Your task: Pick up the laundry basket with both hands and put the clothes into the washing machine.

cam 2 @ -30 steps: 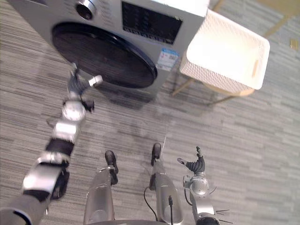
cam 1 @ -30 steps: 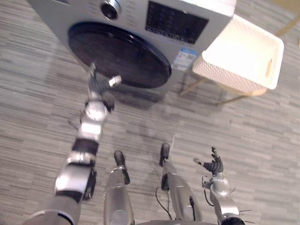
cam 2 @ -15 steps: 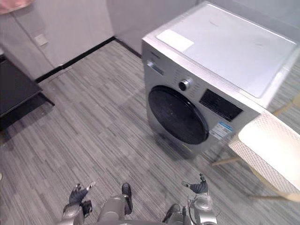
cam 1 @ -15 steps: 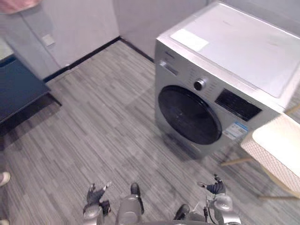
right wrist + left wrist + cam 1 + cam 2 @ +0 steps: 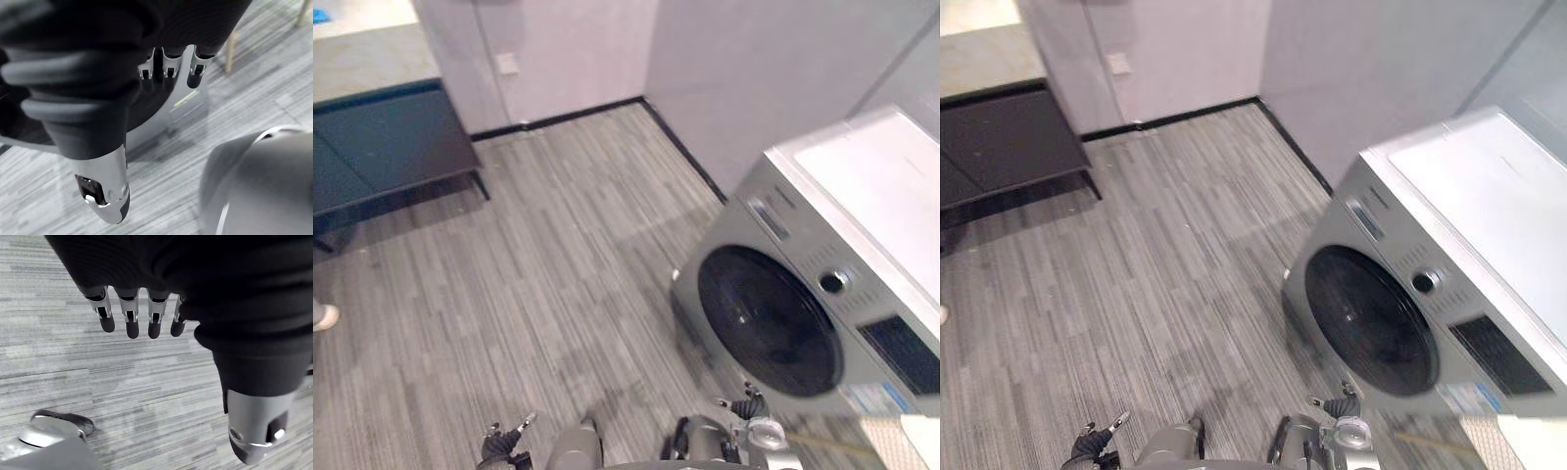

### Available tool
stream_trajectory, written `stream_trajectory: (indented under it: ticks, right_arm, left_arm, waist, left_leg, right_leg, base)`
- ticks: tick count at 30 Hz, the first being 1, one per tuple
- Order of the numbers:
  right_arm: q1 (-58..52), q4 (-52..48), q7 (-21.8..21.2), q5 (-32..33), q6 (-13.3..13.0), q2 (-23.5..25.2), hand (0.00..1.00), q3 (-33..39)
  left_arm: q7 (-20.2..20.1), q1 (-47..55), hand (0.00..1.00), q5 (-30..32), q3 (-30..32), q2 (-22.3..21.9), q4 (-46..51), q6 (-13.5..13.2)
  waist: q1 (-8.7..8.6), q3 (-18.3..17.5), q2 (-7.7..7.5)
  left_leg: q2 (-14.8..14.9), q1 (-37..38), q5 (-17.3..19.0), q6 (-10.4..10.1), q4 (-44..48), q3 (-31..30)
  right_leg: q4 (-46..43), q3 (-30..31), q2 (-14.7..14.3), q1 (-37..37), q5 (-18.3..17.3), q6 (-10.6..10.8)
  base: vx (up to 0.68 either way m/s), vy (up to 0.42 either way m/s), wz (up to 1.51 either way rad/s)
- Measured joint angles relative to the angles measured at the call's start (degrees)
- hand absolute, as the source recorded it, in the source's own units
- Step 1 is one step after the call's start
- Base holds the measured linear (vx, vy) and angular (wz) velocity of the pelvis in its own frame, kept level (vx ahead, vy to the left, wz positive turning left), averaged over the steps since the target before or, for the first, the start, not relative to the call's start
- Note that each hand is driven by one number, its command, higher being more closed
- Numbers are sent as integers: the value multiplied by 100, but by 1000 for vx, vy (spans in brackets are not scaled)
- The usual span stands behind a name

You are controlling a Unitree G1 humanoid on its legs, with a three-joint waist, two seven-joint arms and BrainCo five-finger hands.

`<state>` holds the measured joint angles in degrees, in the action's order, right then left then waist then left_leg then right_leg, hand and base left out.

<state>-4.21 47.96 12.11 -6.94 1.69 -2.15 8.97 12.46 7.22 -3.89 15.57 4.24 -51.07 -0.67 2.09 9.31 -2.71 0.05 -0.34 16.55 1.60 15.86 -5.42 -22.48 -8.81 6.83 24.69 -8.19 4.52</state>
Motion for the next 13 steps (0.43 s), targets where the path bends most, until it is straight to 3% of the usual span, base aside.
stream_trajectory:
  ticks: [1, 2, 3, 4, 5, 6, 8, 10, 12, 13]
  right_arm:
    - [-44, -14, -2, -42, 1, -28, 0, 2]
    - [-67, -15, -6, -42, 1, -54, 0, 1]
    - [-44, -89, -28, -46, 3, -91, 0, -48]
    - [-4, -212, -37, -48, -9, -109, 0, -60]
    - [48, -416, -87, -55, -23, -168, 0, -88]
    - [85, -578, -108, -65, -57, -101, 0, -153]
    - [111, -594, -108, -107, -53, 20, 0, -221]
    - [174, -602, -104, -114, -39, 71, 0, -187]
    - [185, -587, -101, -134, -11, 59, 0, -155]
    - [192, -497, -87, -176, -5, 41, 0, -91]
  left_arm:
    - [2, -23, 0, 7, 42, -46, 31, 0]
    - [2, -25, 0, 9, 49, -51, 58, 1]
    - [-4, -57, 0, 19, 72, -181, 67, -7]
    - [5, -69, 0, 19, 138, -262, 78, -4]
    - [4, -59, 0, 15, 320, -398, 94, 12]
    - [5, -23, 0, 10, 504, -495, 100, 35]
    - [0, 16, 0, 5, 494, -485, 227, 37]
    - [-4, -70, 0, 12, 402, -516, 377, 28]
    - [-4, -203, 0, 14, 334, -558, 383, 26]
    - [-2, -249, 0, 24, 262, -562, 382, 26]
  waist:
    - [-50, -45, -123]
    - [-92, -60, -122]
    - [-86, -90, 43]
    - [-86, -79, 124]
    - [-73, -75, 247]
    - [21, -26, 330]
    - [77, -17, 249]
    - [95, -47, 150]
    - [91, -56, 183]
    - [86, -91, 241]
  left_leg:
    - [-39, 163, 162, -132, 52, -151]
    - [-3, 224, 211, -202, 114, -252]
    - [175, 51, 205, -277, 600, -181]
    - [302, -155, 176, -335, 1028, -68]
    - [598, -489, 79, -495, 1803, 268]
    - [1141, -803, -223, -633, 2831, 798]
    - [1609, -1010, -151, -594, 3487, 1354]
    - [1711, -1160, -130, -561, 3066, 1773]
    - [1678, -1212, -147, -589, 2150, 1855]
    - [1591, -1126, -407, -725, 1095, 1829]
  right_leg:
    - [192, 259, 45, -67, 527, -143]
    - [107, 291, 19, -154, 825, -269]
    - [-64, -67, 27, -238, 653, -486]
    - [-35, -222, -13, -333, 576, -558]
    - [56, -400, -181, -535, 472, -666]
    - [214, -508, -445, -947, 350, -847]
    - [473, -605, -624, -1467, 262, -978]
    - [775, -678, -605, -1780, 265, -977]
    - [889, -717, -604, -1907, 272, -966]
    - [980, -750, -636, -1951, 293, -901]
  base:
    - [472, -259, 200]
    - [526, -296, 182]
    - [418, -240, 119]
    - [486, -292, 95]
    - [519, -325, 39]
    - [432, -269, 17]
    - [371, -205, 7]
    - [290, -164, 17]
    - [205, -35, 12]
    - [153, 29, 5]
